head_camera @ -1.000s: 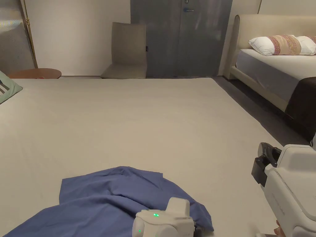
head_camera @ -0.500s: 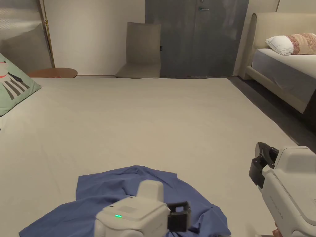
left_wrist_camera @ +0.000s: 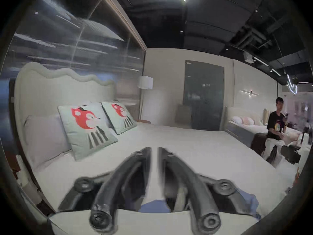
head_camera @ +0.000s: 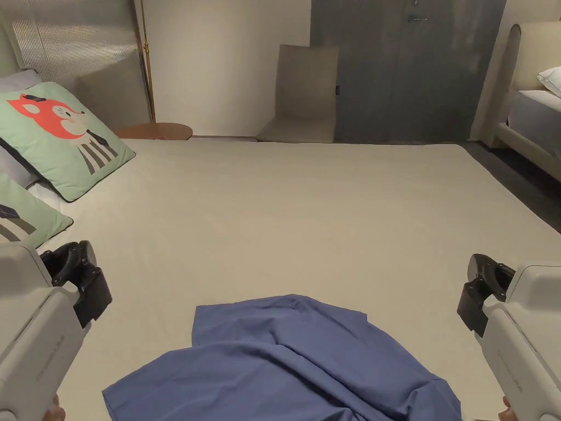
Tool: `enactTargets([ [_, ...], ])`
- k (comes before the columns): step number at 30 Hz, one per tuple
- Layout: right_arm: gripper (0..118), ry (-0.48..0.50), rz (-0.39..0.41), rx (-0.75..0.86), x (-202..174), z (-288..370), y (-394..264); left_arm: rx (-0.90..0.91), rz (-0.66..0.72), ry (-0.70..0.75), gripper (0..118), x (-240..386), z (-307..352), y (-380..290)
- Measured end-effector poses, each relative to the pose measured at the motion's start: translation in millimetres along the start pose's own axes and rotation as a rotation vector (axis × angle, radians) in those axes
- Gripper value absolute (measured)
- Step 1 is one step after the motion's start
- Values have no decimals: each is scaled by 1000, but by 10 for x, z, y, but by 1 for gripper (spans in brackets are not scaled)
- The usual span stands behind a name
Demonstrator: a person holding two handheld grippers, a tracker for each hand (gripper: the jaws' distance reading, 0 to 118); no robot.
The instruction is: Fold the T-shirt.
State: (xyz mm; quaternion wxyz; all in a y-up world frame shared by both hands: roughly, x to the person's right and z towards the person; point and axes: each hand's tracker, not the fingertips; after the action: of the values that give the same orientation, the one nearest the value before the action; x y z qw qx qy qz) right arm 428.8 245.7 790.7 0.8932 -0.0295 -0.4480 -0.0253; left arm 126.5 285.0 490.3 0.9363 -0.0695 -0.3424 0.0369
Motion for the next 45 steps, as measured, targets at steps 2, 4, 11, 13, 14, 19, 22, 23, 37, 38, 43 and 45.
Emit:
enactTargets([
  [2,1,6,0,-2,-22,-8,1,-2,-2,7,0,-41,-6,-25],
  [4,1,11,6,-4,-48,-18,-7,-43,-15,5,0,-70,-57,-73],
  [11,1,13,8,-23,-84,-55,-48,-322,11,14,0,-221,-568,-574],
  [13,1,16,15,-35,-94,-75,-81,-444,29,28,0,-285,-779,-823],
  [14,1,16,20,-41,-99,-86,-96,-499,43,28,1,-332,-863,-917],
  [19,1,17,23,-81,-137,-163,-207,-717,110,50,108,-502,-1252,-1490],
  [22,1,20,34,-106,-164,-218,-277,-742,120,67,91,-527,-1347,-1669],
  [23,1,21,33,-114,-172,-237,-298,-753,114,73,84,-533,-1393,-1730],
  [37,78,173,79,-424,-525,-1165,-632,-726,6,36,1,-317,-1245,-1707],
  [38,99,193,93,-472,-590,-1305,-676,-720,8,29,1,-316,-1241,-1688],
  [43,112,226,250,-604,-1013,-2021,-1004,-692,29,4,1,-291,-1124,-1610],
  [45,112,242,258,-670,-1148,-2283,-1136,-689,26,-1,1,-290,-1091,-1598],
])
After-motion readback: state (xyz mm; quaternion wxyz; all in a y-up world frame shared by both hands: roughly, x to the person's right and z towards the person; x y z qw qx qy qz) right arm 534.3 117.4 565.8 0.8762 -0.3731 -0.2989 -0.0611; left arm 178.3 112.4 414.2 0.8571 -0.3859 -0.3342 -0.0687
